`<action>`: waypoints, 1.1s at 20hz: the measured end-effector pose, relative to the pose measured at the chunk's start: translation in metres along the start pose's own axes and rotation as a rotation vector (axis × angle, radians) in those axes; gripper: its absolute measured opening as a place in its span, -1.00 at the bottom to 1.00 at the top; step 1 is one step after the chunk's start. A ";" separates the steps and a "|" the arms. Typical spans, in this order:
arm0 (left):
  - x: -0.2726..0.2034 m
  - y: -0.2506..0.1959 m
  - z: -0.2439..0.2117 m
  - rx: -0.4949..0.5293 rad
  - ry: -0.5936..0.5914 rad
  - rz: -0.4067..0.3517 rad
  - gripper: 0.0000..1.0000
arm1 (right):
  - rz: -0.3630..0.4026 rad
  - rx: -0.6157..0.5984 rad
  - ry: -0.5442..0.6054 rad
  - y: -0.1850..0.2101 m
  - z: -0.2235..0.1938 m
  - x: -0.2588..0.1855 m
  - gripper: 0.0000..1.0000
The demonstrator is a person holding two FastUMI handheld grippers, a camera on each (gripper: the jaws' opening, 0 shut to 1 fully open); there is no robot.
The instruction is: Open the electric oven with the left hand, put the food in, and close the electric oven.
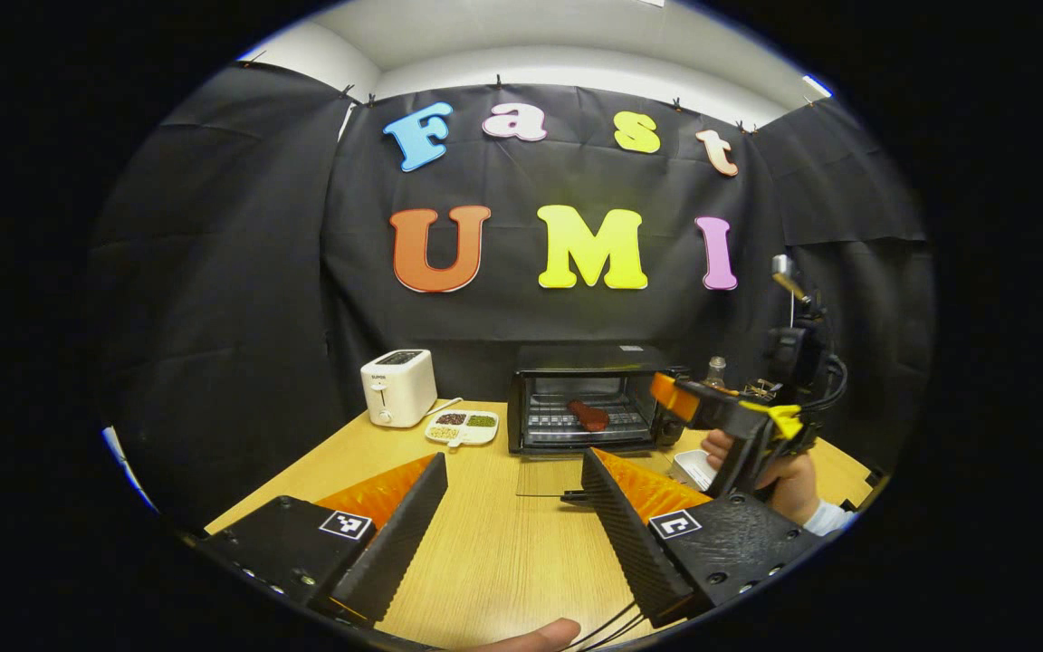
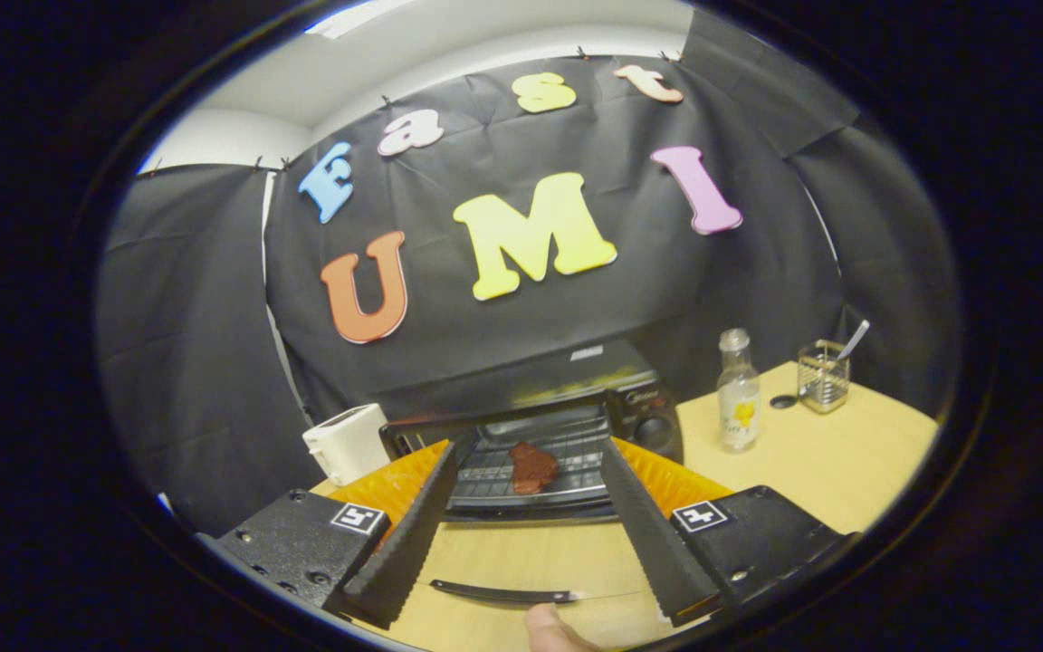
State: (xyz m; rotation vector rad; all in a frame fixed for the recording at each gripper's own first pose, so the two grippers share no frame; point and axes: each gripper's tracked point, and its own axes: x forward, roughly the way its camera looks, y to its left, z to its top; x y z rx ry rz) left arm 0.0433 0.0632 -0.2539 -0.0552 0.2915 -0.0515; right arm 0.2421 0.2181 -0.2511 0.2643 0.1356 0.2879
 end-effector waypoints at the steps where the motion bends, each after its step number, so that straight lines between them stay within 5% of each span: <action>1: 0.009 -0.007 -0.003 0.001 0.011 -0.012 0.91 | -0.007 -0.010 -0.021 -0.008 0.015 -0.009 1.00; 9: 0.070 -0.077 -0.049 0.036 0.120 -0.119 0.91 | -0.056 -0.083 -0.133 -0.076 0.133 -0.071 1.00; 14: 0.107 -0.122 -0.107 0.054 0.245 -0.183 0.91 | -0.150 -0.134 -0.198 -0.124 0.186 -0.104 1.00; 22: 0.155 -0.141 -0.173 0.058 0.390 -0.181 0.94 | -0.198 -0.150 -0.254 -0.167 0.203 -0.124 1.00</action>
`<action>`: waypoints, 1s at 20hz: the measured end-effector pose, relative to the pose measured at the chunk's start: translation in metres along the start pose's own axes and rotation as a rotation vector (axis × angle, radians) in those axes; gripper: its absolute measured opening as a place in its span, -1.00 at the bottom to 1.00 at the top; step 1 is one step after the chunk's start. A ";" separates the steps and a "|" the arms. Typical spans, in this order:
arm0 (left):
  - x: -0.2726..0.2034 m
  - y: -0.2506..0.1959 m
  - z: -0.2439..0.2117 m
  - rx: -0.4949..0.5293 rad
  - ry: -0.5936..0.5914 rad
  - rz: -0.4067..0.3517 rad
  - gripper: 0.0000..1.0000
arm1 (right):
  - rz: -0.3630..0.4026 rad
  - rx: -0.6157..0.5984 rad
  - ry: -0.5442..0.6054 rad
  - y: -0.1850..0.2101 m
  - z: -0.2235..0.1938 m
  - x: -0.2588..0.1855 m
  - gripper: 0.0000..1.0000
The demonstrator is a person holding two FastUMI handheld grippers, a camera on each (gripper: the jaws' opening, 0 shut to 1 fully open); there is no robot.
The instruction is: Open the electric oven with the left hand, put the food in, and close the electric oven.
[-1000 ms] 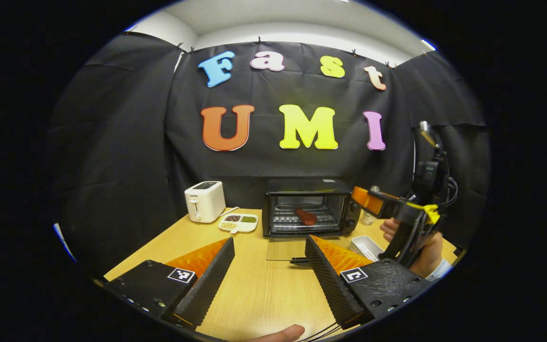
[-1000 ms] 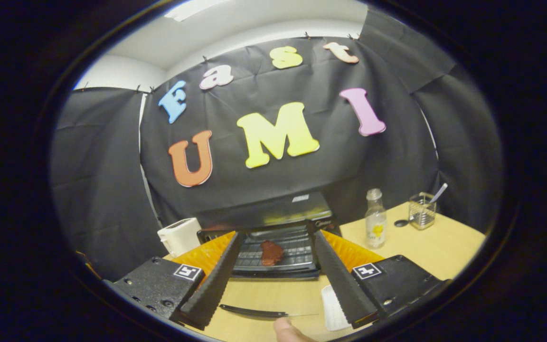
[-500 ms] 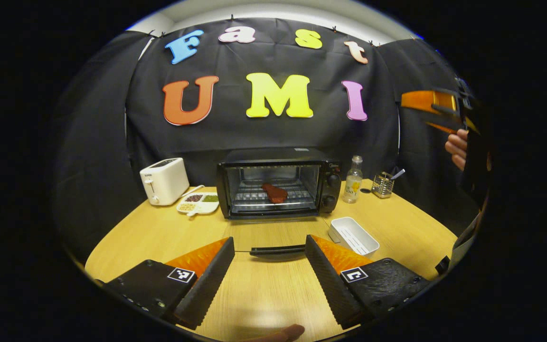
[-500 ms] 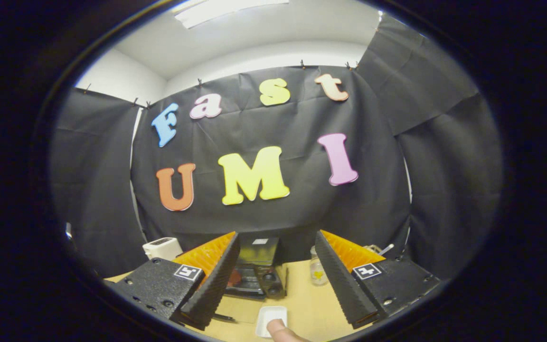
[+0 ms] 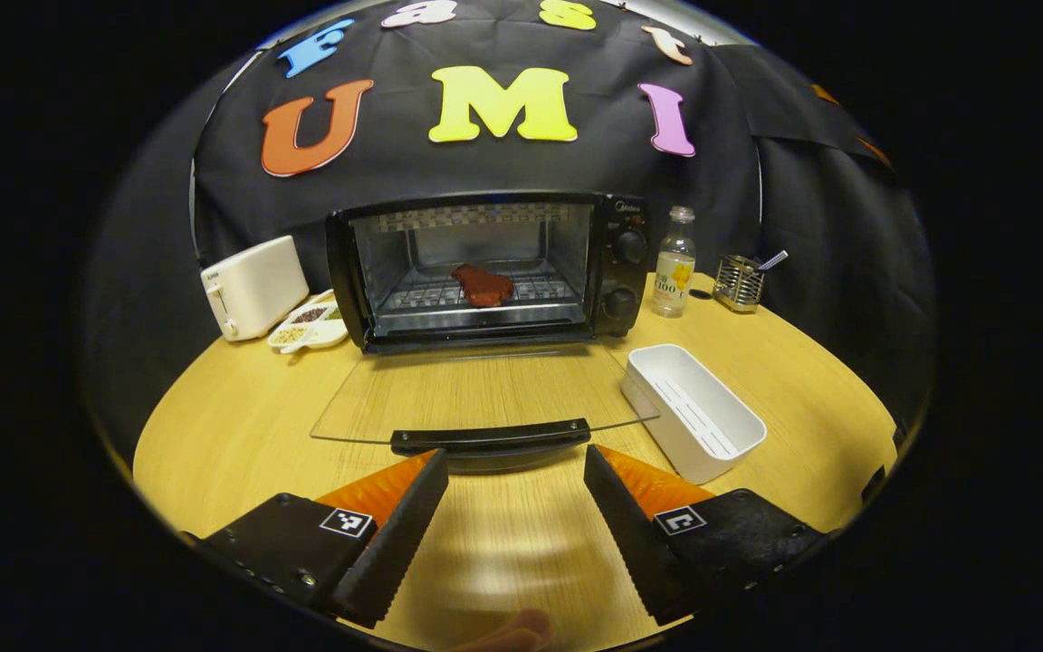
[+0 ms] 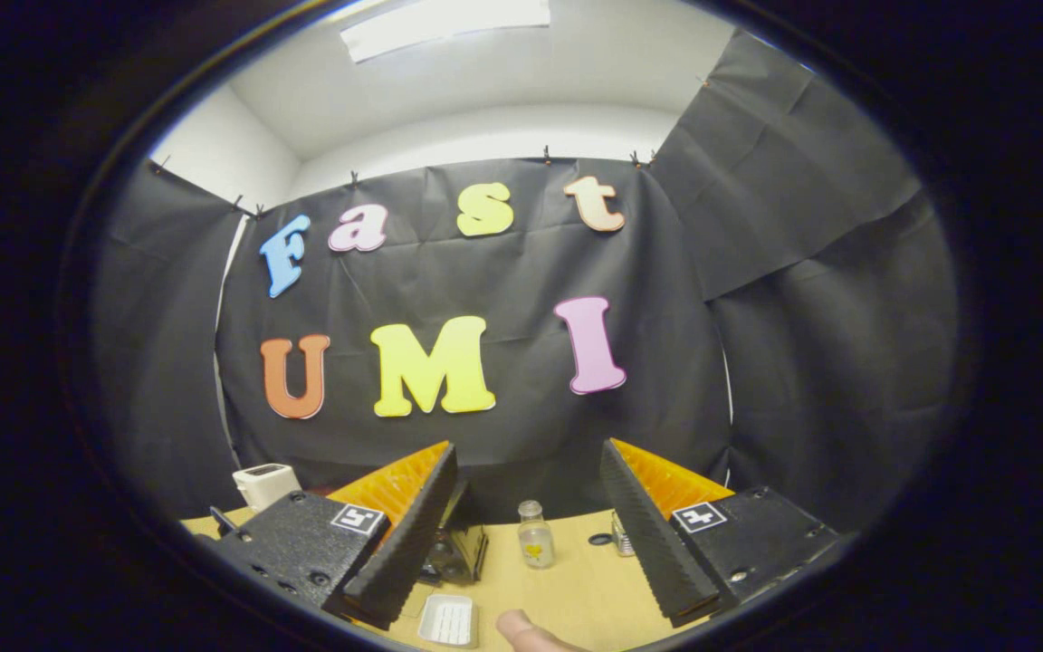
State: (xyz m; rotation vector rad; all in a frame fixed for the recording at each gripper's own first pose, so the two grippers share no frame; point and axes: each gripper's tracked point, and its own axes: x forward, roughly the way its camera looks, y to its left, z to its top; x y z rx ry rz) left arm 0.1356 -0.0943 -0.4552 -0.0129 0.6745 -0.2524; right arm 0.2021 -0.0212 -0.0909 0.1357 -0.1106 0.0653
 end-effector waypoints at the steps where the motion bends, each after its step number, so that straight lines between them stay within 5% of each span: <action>1: 0.004 0.001 -0.004 -0.001 0.015 0.005 0.94 | -0.005 -0.004 -0.006 -0.004 0.001 -0.001 1.00; 7: 0.027 0.015 -0.009 -0.003 0.050 0.076 0.94 | -0.007 -0.008 -0.010 -0.016 -0.004 -0.001 0.92; 20: 0.018 0.014 0.011 -0.003 0.022 0.083 0.92 | -0.036 -0.003 -0.028 -0.027 -0.001 -0.011 0.92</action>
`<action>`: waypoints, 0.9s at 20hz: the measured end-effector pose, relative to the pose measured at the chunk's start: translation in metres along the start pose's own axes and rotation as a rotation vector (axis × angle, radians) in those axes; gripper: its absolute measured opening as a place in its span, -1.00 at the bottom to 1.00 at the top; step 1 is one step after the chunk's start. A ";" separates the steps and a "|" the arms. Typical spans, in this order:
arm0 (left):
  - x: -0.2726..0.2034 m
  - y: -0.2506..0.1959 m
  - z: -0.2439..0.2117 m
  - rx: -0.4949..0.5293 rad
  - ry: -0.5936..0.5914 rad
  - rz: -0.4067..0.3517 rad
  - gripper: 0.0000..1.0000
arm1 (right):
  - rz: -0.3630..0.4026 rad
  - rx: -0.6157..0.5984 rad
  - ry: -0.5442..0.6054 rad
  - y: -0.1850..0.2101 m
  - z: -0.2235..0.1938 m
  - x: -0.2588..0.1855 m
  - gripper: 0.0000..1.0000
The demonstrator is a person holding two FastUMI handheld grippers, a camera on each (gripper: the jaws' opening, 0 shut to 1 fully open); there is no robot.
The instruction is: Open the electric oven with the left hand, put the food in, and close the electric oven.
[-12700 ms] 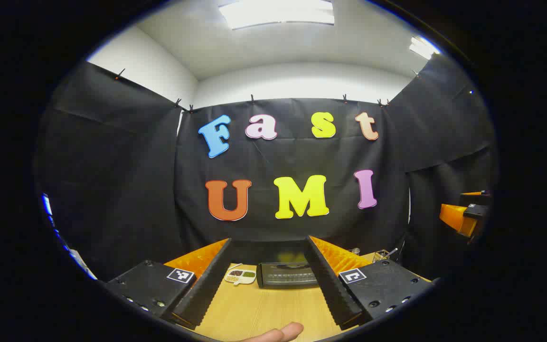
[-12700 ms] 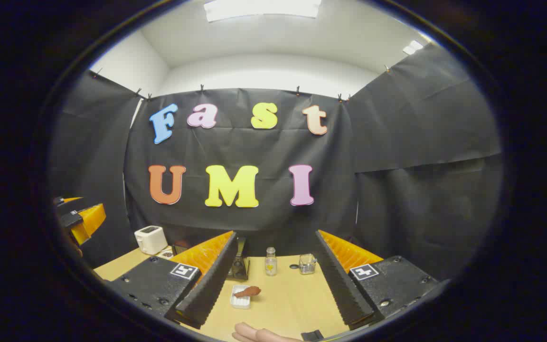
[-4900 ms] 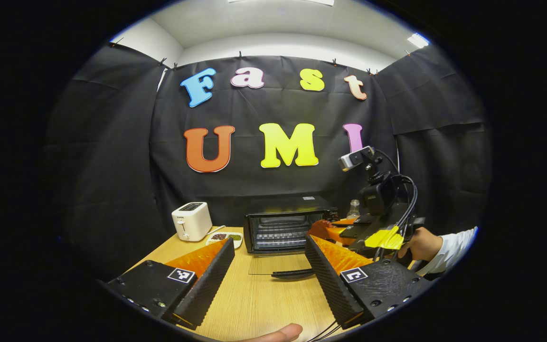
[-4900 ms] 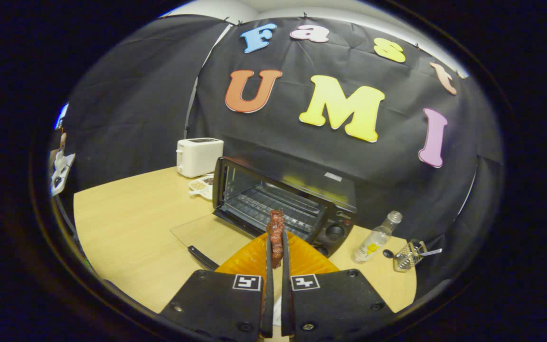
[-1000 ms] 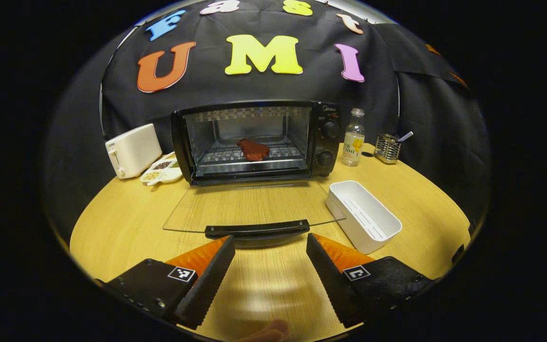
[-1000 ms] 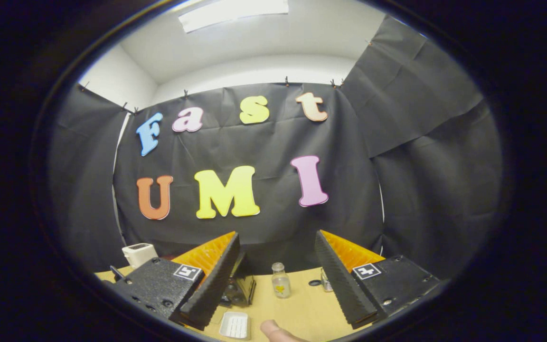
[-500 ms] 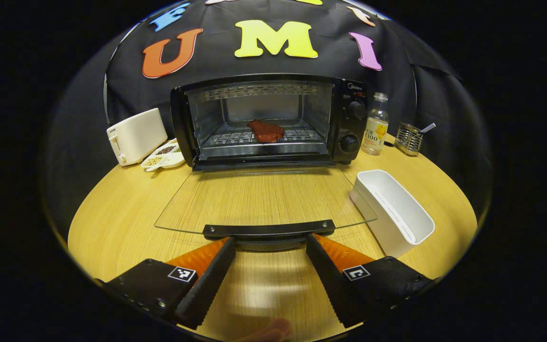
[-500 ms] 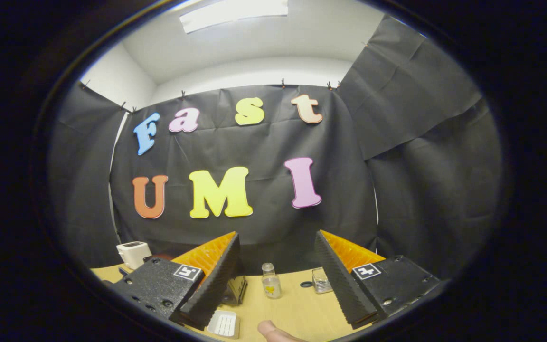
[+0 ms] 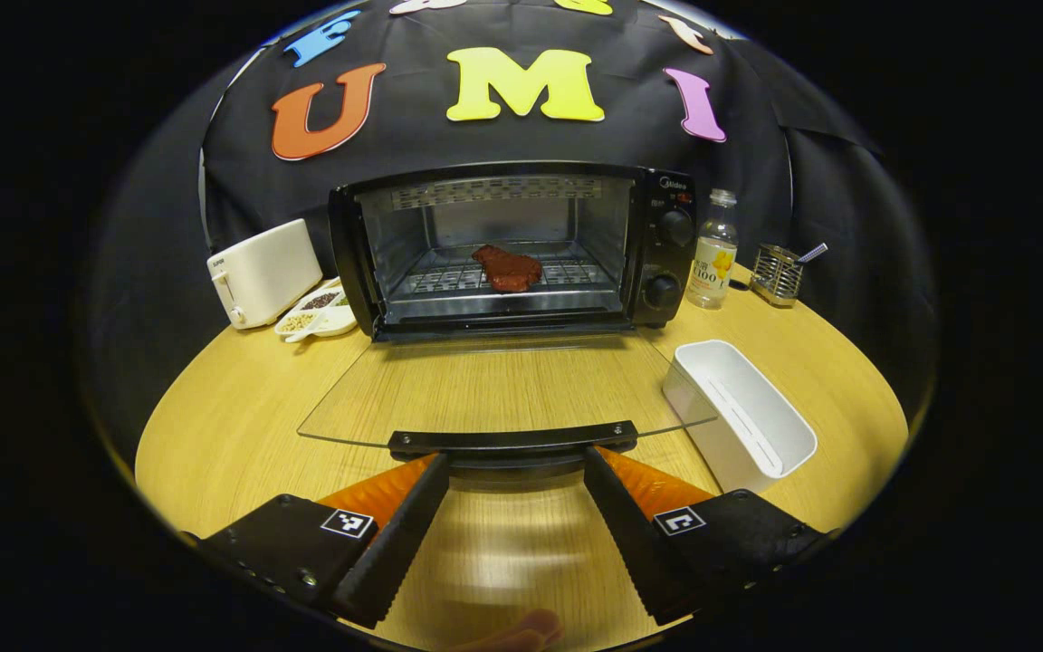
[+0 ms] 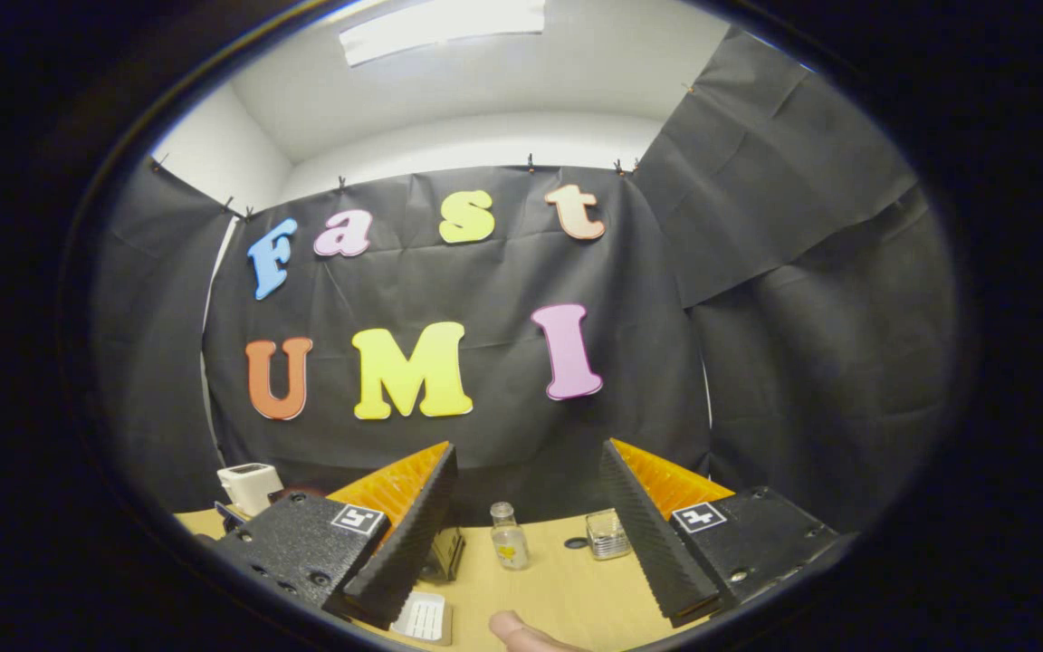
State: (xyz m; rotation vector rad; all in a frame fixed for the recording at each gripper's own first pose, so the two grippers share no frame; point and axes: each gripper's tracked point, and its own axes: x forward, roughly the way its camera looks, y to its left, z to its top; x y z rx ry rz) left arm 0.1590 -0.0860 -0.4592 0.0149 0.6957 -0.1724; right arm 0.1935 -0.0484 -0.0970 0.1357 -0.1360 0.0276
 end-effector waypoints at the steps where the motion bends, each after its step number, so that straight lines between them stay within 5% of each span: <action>1: 0.000 0.000 0.005 -0.001 -0.009 0.001 0.93 | 0.004 0.001 -0.001 0.000 0.001 -0.001 0.92; 18: -0.007 0.011 0.106 0.017 -0.179 0.015 0.93 | 0.000 -0.030 -0.005 -0.001 0.010 -0.014 0.92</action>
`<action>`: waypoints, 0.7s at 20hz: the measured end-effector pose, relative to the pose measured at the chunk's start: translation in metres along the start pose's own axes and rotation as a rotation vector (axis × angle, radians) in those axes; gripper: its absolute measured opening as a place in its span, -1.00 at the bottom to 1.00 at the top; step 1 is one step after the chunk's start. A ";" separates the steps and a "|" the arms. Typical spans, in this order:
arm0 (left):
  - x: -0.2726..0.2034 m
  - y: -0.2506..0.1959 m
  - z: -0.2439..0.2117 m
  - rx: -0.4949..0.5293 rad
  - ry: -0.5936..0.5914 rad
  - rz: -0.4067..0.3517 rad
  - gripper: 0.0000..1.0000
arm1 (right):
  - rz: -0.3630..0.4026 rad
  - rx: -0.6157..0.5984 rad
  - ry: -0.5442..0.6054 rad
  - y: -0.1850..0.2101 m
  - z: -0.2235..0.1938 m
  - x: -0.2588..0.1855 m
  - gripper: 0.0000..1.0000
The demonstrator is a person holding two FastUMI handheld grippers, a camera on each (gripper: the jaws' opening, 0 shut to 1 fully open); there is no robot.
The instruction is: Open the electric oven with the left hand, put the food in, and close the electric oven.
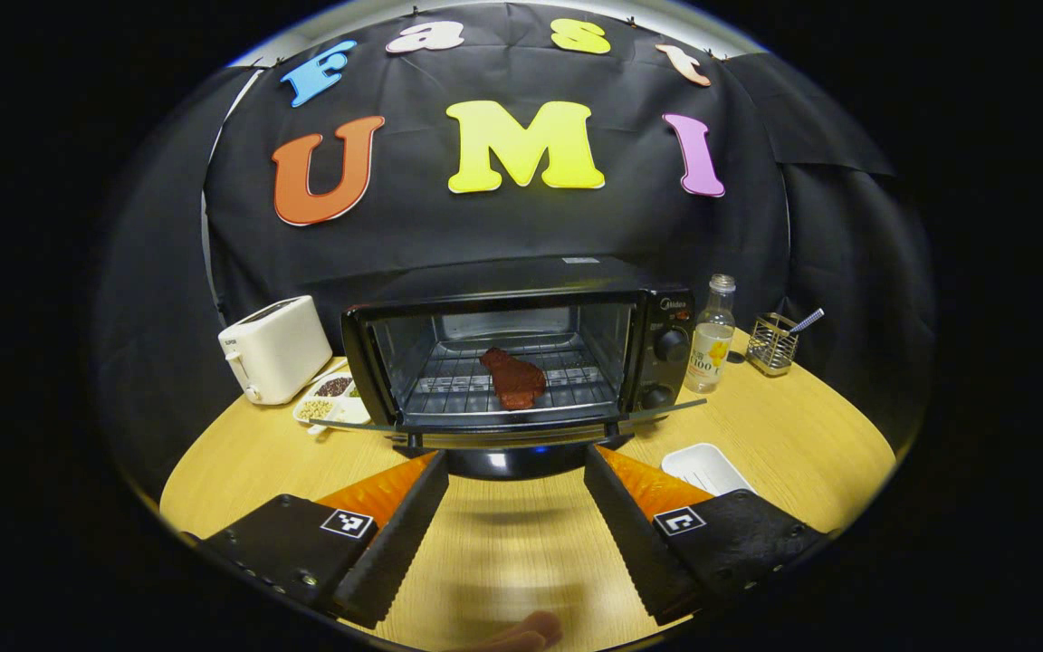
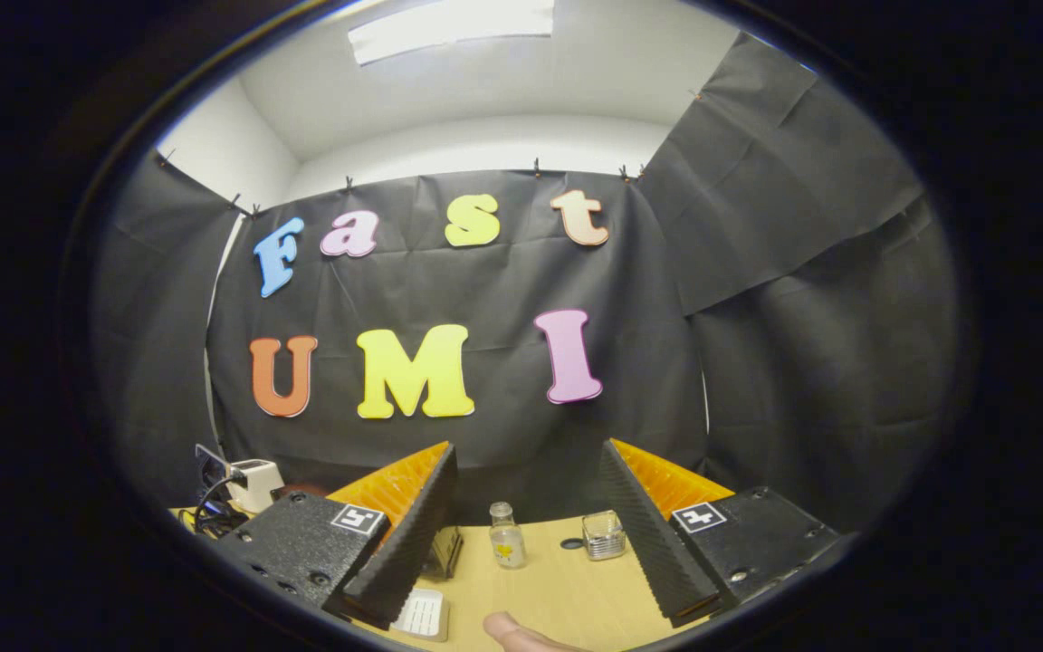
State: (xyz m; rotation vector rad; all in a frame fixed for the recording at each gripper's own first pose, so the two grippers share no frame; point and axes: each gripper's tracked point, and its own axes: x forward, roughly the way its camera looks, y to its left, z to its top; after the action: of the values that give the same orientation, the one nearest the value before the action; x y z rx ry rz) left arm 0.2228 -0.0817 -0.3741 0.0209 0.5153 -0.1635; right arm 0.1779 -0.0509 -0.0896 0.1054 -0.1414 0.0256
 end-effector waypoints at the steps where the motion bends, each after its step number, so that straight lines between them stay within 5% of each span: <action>1: 0.003 0.001 0.006 0.001 -0.012 0.002 0.93 | -0.002 -0.005 -0.002 -0.001 0.002 -0.002 0.92; 14: 0.040 0.029 0.054 0.017 -0.032 0.058 0.93 | -0.007 -0.020 0.011 -0.008 0.013 -0.028 1.00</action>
State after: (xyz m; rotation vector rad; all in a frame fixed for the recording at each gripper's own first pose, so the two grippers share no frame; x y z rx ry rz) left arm 0.2882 -0.0623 -0.3471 0.0492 0.4810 -0.1115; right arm 0.1484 -0.0603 -0.0820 0.0862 -0.1306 0.0178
